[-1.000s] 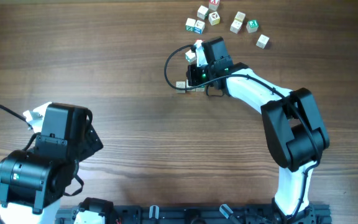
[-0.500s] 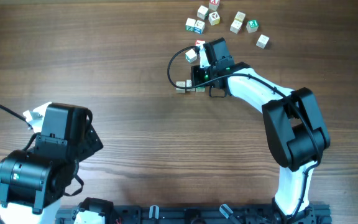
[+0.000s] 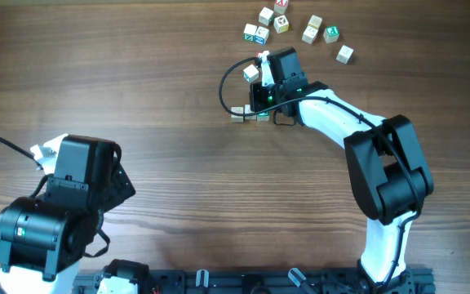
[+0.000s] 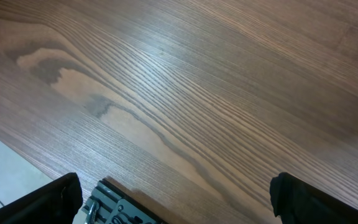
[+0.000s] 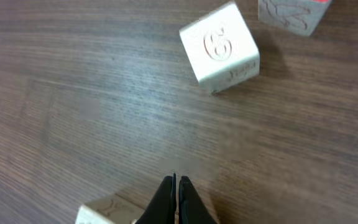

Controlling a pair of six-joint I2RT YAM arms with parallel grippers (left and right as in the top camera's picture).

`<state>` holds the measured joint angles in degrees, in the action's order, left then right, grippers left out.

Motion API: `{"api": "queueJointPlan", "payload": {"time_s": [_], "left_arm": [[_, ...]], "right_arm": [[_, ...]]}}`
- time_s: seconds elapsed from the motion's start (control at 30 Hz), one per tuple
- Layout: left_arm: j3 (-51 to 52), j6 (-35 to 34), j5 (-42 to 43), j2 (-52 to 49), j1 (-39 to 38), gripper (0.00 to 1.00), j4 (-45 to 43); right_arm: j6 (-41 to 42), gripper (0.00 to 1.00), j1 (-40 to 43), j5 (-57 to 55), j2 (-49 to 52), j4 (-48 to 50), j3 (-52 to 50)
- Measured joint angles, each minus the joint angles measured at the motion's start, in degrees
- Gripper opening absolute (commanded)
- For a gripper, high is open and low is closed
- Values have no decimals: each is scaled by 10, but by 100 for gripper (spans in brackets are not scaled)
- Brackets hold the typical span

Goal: Form a horizontal line

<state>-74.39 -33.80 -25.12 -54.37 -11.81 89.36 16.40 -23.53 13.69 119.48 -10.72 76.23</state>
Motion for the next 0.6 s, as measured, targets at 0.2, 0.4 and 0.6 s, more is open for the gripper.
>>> {"api": "queueJointPlan", "payload": {"time_s": [0.2, 0.4, 0.6], "left_arm": [[0, 0, 0, 0, 0, 100, 0], [0, 0, 0, 0, 0, 100, 0], [0, 0, 0, 0, 0, 100, 0]], "right_arm": [[0, 5, 0, 9, 0, -17, 0], [0, 5, 0, 9, 0, -19, 0], [0, 4, 0, 14, 0, -21, 0]]}}
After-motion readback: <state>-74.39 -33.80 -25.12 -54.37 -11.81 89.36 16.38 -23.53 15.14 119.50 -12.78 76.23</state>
